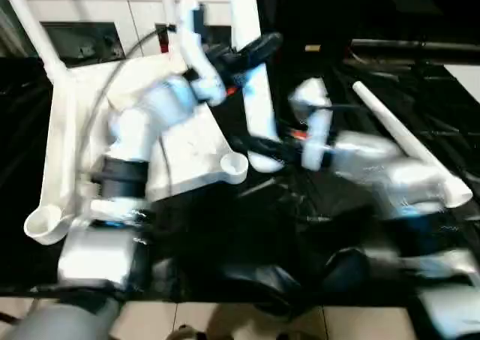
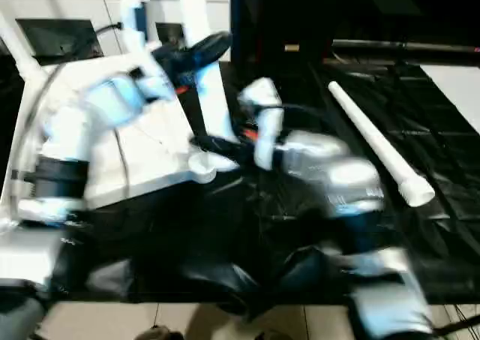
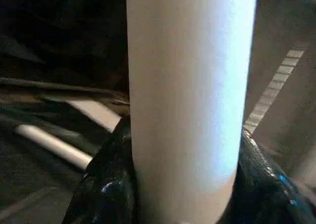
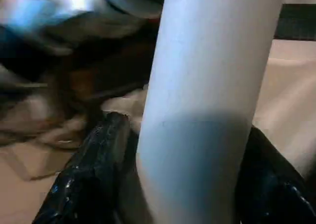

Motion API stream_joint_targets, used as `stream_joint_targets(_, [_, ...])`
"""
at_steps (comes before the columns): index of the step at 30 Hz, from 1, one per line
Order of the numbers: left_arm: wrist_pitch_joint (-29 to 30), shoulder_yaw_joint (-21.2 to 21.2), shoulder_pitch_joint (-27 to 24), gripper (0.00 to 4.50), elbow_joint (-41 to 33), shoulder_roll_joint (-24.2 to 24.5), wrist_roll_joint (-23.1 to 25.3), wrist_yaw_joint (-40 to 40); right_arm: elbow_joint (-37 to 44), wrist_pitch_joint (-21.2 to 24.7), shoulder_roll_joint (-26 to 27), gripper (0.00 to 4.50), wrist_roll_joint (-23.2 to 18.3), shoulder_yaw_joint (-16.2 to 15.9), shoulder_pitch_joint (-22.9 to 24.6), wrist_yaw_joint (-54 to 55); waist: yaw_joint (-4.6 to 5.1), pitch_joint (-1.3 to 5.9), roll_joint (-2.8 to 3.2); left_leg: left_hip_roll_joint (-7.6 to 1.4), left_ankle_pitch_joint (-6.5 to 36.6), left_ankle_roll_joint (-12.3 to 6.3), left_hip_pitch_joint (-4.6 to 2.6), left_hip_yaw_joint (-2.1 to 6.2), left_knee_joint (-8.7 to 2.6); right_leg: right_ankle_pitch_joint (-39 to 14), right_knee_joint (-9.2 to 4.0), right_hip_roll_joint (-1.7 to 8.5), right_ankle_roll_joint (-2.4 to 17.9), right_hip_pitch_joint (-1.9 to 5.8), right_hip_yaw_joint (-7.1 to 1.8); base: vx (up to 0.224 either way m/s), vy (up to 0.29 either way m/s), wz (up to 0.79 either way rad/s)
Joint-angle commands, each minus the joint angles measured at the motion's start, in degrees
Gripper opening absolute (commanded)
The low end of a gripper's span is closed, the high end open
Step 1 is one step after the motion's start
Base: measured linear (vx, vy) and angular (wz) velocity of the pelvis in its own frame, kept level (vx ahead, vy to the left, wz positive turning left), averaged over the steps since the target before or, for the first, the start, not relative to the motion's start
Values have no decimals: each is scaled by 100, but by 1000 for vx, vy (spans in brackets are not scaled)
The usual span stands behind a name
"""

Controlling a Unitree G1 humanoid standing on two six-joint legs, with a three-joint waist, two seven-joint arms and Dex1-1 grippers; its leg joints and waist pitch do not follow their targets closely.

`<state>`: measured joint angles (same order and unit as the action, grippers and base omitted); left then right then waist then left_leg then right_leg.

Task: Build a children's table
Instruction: Pick table leg

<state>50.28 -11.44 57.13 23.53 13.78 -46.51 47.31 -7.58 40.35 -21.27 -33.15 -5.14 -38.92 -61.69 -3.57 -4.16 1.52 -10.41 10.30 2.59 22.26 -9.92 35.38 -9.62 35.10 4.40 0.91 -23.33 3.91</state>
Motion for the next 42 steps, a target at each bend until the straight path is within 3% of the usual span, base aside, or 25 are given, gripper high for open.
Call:
stream_joint_targets(1, [366,-99,184,190,-34,86,-373,563,248,315,-93,247,-537,189,-34,-593,-48,478,-32,-194,819,-319,-111,42,-365,-1158,-369,323,1447,361,-228,0,0,0])
stream_joint_targets(10, [684,-198,185,186,61,79,-781,877,555,580,-336,247,-842,68,111,-952,-102,499,-4,-192,792,-161,-111,53,-368,-1170,-390,337,1371,368,-230,0,0,0])
stream_joint_targets(17, [629,-327,222,186,265,42,-664,765,617,534,-298,247,-748,97,138,-824,-121,496,-17,-189,834,-143,-117,53,-369,-1237,-406,338,1359,368,-223,0,0,0])
stream_joint_targets(19, [518,-292,216,186,289,34,-551,707,577,358,-263,247,-579,59,130,-696,-135,500,-15,-193,799,-117,-114,57,-371,-1232,-400,341,1325,363,-226,0,0,0])
stream_joint_targets(20, [190,-204,186,186,214,-15,-296,517,519,296,-168,247,-486,48,113,-499,-138,500,-14,-196,792,-113,-113,59,-373,-1227,-398,346,1320,361,-226,0,0,0])
stream_joint_targets(22, [-252,-125,160,186,81,-121,33,138,417,169,17,303,-304,53,89,-85,-131,506,-6,-207,795,-82,-110,66,-377,-1187,-403,358,1314,363,-226,0,0,0])
stream_joint_targets(24, [-378,-110,158,185,10,-177,153,-93,350,42,140,317,-128,25,77,202,-124,505,-9,-205,783,-40,-108,71,-383,-1122,-386,346,1300,363,-224,0,0,0])
stream_joint_targets(27, [-897,167,120,185,-130,-236,782,-605,82,-672,436,342,752,-235,40,1178,-102,501,-1,-209,791,61,-112,72,-394,-1180,-391,352,1189,353,-230,0,0,0])
stream_joint_targets(29, [-1324,288,115,184,-117,-397,1195,-1153,-395,-855,793,347,1293,-351,-63,2219,-76,493,-1,-205,831,122,-120,75,-404,-1288,-408,350,1137,330,-233,0,0,0])
stream_joint_targets(30, [-1407,301,108,184,-132,-437,1256,-1245,-473,-916,854,347,1400,-419,-66,2356,-47,489,17,-205,901,195,-123,81,-409,-1375,-416,352,1121,326,-230,0,0,0])
stream_joint_targets(33, [-1478,343,81,184,-203,-518,1327,-1401,-575,-1029,987,347,1572,-493,-60,2582,-38,506,19,-200,858,144,-110,80,-410,-1143,-386,342,1119,355,-240,0,0,0])
stream_joint_targets(37, [-2001,786,-25,184,-472,-612,1969,-1740,-1088,-1247,1520,347,2086,-499,-154,3735,16,519,14,-206,786,121,-103,77,-413,-845,-369,351,1259,350,-239,0,0,0])
stream_joint_targets(42, [-2109,914,-94,184,-545,-649,2166,-1799,-1148,-1365,1789,311,2039,-363,-149,3859,48,497,15,-200,895,62,-102,71,-420,-944,-376,350,1219,361,-249,0,0,0])
